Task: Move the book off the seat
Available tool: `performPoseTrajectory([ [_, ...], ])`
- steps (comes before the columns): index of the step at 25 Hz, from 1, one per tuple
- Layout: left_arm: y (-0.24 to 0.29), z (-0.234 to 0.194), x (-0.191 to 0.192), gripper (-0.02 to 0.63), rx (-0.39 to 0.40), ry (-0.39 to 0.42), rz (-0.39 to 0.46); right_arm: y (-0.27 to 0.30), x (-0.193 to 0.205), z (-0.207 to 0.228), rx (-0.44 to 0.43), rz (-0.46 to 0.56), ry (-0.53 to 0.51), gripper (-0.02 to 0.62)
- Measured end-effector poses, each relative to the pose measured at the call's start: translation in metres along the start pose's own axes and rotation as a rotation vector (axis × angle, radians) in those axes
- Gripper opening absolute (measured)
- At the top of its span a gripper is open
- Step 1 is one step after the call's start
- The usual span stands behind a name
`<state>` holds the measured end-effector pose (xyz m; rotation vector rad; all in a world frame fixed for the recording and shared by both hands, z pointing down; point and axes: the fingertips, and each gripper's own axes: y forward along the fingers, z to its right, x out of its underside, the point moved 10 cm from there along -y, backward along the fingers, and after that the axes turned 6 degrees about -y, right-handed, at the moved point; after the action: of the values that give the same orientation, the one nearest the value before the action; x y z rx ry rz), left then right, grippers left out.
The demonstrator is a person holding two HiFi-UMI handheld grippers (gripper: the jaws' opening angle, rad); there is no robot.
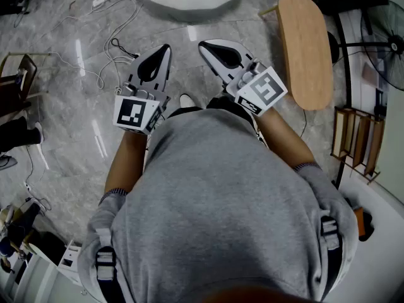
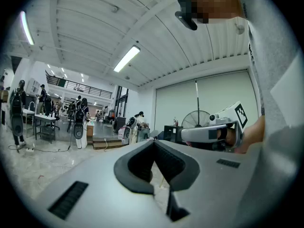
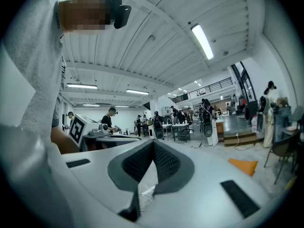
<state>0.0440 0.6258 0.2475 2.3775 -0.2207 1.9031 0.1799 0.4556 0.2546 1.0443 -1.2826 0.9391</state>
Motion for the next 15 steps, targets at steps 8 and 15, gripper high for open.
performPoseTrajectory([
  [8, 0.0012, 0.0008, 0.006, 0.015, -0.012, -0.006, -0.044, -0.0017, 0.0067, 0.0052, 0.024, -0.017, 0.007, 0.005],
  [15, 0.0011, 0.0018, 0.0096, 0.015, 0.01, 0.001, -0.037, -0.0042, 0.0069, 0.0019, 0.013, -0.029, -0.002, 0.006],
])
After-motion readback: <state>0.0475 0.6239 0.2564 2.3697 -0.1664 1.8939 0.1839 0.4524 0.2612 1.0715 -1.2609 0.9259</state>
